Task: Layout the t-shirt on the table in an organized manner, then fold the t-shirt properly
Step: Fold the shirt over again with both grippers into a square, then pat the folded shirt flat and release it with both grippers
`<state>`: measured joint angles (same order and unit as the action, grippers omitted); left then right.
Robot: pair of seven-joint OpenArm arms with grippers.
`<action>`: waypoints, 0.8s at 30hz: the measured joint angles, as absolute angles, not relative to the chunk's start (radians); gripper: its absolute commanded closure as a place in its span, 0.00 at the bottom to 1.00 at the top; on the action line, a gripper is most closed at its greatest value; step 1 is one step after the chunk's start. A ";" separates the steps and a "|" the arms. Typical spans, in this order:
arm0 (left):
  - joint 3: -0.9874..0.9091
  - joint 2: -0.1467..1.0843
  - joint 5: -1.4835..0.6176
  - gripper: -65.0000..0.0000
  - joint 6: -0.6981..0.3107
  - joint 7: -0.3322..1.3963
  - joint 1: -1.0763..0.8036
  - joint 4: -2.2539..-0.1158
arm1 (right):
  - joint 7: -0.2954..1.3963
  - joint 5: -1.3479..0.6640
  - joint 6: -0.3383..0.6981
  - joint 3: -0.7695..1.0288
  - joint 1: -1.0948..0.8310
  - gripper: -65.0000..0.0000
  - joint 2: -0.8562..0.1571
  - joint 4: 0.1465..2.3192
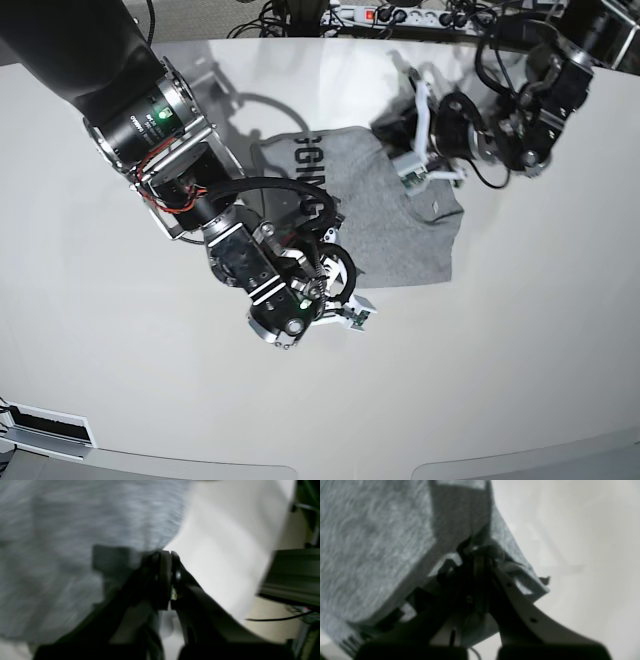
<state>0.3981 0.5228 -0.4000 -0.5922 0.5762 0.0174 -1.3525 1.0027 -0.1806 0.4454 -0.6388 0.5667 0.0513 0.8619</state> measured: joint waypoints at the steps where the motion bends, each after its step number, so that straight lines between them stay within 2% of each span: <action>1: 0.398 0.536 -0.398 1.00 -0.583 0.577 0.028 -1.350 | 1.006 -0.233 0.456 -0.639 0.567 1.00 0.039 0.862; 5: 0.396 0.577 -0.357 1.00 -0.561 0.586 0.083 -1.340 | 1.071 -0.450 0.531 -0.638 0.566 1.00 -0.021 0.862; 10: 0.396 0.593 -0.282 1.00 -0.498 0.538 0.140 -1.306 | 1.192 -0.793 0.693 -0.573 0.534 1.00 -0.080 0.863; 16: 0.399 0.586 -0.258 1.00 -0.497 0.521 0.246 -1.208 | 1.356 -1.071 0.693 -0.298 0.485 1.00 -0.085 0.862; 19: 0.359 0.601 -0.376 1.00 -0.441 0.539 0.274 -1.208 | 1.379 -1.133 0.693 -0.123 0.489 1.00 -0.085 0.863; 21: 0.289 0.601 -0.474 1.00 -0.442 0.548 0.284 -1.209 | 1.374 -1.123 0.693 -0.022 0.489 1.00 -0.086 0.863; 24: 0.159 0.598 -0.624 1.00 -0.543 0.570 0.292 -1.210 | 1.372 -1.023 0.693 0.084 0.476 1.00 -0.088 0.863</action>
